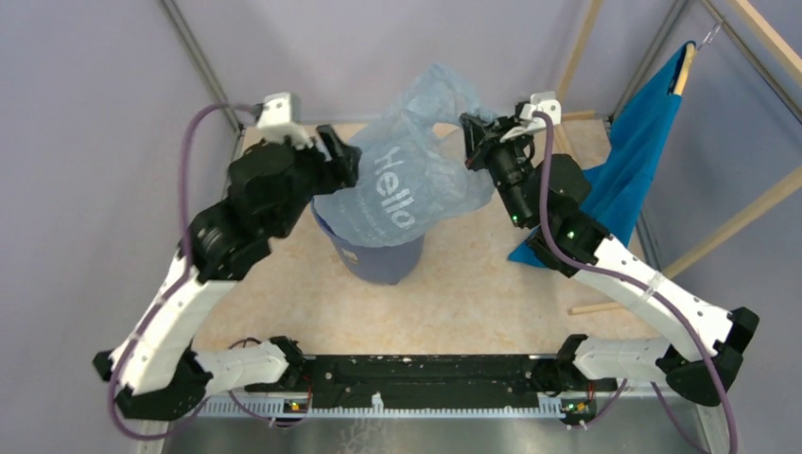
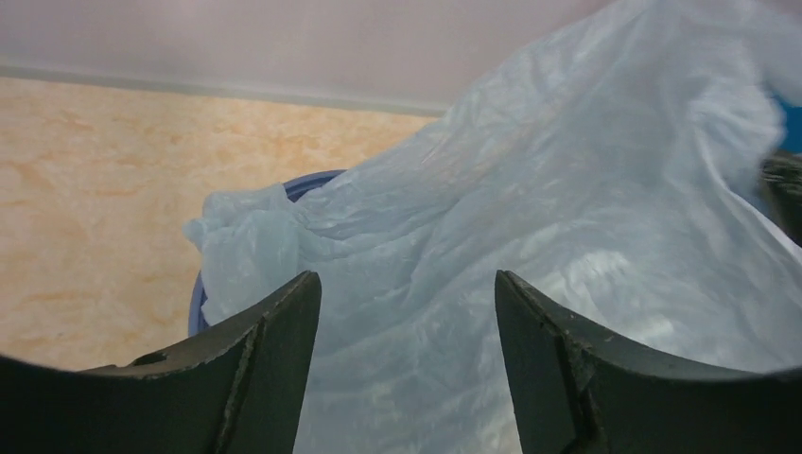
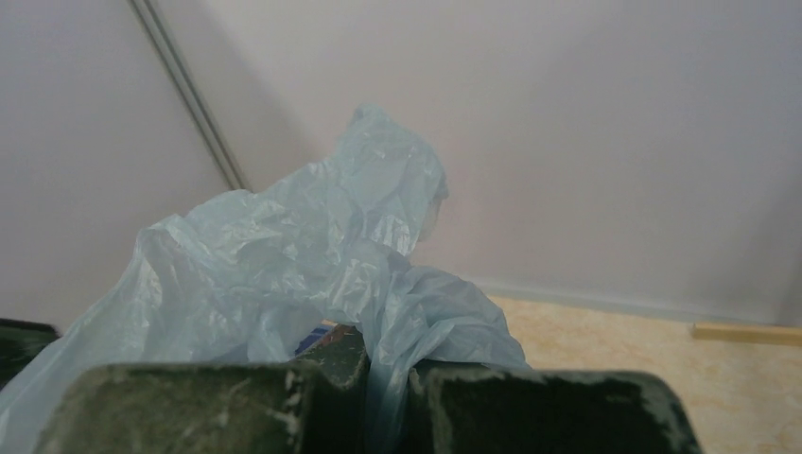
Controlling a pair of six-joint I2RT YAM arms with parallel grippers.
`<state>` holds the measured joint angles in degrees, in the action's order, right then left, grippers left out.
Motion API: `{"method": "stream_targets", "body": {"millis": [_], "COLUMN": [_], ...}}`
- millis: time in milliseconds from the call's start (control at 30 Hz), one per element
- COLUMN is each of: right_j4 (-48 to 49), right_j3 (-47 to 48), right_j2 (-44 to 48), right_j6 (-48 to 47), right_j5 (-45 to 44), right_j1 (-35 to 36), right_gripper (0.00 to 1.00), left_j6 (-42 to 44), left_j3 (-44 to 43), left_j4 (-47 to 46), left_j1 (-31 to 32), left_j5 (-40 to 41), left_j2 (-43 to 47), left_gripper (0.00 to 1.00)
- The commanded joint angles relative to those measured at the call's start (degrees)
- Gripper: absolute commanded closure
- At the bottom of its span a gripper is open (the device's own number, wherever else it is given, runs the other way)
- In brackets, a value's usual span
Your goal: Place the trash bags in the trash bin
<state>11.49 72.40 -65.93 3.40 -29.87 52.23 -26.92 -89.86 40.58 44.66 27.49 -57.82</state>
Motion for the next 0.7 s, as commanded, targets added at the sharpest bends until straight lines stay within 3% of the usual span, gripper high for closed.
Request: {"method": "stream_targets", "body": {"millis": [0, 200, 333, 433, 500, 667], "right_j4": [1.80, 0.71, 1.38, 0.64, 0.54, 2.88], "right_j3": [0.74, 4.25, 7.91, 11.10, 12.22, 10.76], "right_j2": [1.40, -0.47, -2.70, -5.11, -6.61, -10.15], "right_j6": [2.12, 5.14, 6.34, 8.63, 10.41, 14.47], "right_j5": [8.22, 15.40, 21.98, 25.36, 28.25, 38.79], "right_j1": [-1.88, -1.87, -1.89, -1.87, -1.86, -1.91], "right_gripper": [1.00, 1.00, 1.00, 1.00, 1.00, 1.00], "left_j6": [1.57, 3.27, 2.63, 1.25, 0.94, 3.31], "left_j3": [-6.66, -1.41, 8.13, 13.22, 15.08, 20.31], "left_j4": [8.34, 2.60, -4.09, -7.03, -7.77, -12.76], "left_j1": [-0.14, -3.48, -9.58, -14.65, -15.31, -15.34], "left_j5": [4.14, -5.74, -16.87, -26.03, -28.03, -30.41], "left_j2": [-11.57, -15.53, -16.11, -15.66, -13.52, -2.62], "left_gripper": [0.30, 0.40, 0.44, 0.54, 0.58, 0.43]}}
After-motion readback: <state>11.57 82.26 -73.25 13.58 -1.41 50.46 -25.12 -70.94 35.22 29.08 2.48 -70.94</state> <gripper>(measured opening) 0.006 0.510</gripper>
